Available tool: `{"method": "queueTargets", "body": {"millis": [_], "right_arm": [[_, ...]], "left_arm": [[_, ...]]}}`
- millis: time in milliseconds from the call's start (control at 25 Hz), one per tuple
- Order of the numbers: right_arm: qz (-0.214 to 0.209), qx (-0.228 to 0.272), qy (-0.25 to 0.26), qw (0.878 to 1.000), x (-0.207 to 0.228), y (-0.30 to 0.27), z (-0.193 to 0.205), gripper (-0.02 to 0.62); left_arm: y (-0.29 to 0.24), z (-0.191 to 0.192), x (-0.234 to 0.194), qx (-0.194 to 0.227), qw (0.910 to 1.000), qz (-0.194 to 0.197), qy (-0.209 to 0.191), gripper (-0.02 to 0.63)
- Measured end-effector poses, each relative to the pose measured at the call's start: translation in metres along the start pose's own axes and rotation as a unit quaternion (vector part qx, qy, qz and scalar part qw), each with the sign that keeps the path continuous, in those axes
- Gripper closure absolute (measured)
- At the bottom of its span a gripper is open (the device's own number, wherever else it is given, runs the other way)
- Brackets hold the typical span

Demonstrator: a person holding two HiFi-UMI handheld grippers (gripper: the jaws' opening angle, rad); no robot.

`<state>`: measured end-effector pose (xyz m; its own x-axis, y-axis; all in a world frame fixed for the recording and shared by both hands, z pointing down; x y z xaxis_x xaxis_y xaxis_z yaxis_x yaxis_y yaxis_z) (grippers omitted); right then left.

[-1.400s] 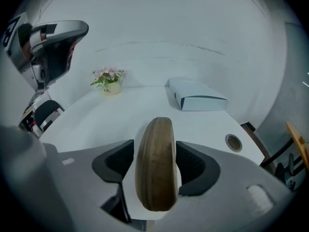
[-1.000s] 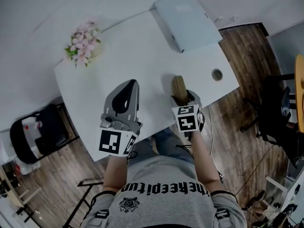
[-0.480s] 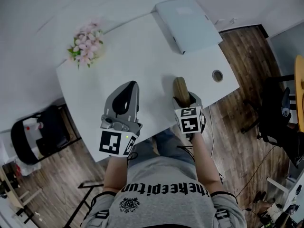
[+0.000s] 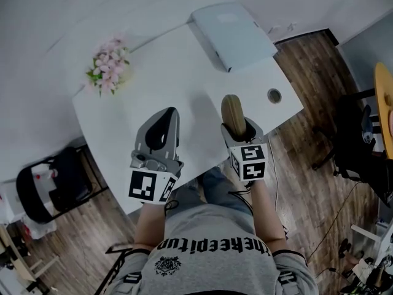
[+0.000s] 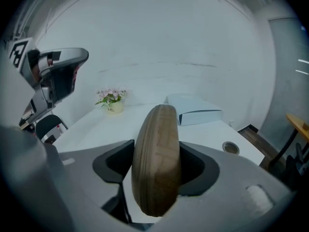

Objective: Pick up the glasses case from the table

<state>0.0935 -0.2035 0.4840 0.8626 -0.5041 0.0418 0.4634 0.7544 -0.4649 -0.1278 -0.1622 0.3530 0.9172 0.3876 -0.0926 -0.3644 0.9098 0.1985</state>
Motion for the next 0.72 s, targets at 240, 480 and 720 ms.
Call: {"method": "queueTargets", "body": {"millis": [240,480,720], "right_arm": [[0.008,0.058,-0.008,0.998,-0.004,0.023,-0.018,0.327],[0.024,0.099,-0.028,0.994,-0.005,0.044,-0.028,0.327],[0.036,0.129,-0.037,0.990,-0.009,0.064,-0.035,0.327]], "left_arm": [[0.001,-0.006,0.007,0.008,0.9998,0.021,-0.001,0.592],[0.005,-0.013,0.015,0.014,0.9992,0.038,-0.005,0.592],[0.013,-0.017,0.021,0.018,0.9986,0.049,-0.007,0.592]]}}
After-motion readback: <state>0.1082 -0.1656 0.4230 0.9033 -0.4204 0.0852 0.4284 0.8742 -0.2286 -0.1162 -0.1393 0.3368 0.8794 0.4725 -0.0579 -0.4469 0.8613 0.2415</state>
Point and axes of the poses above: the fingertips, and each gripper's own axes: y backward along the fingers, x to its right, z out of its underside, the point moved 8 cm from there along y, backward along the fingers, and after that the axes turned 8 degrees about x, right-handed, at the moved point
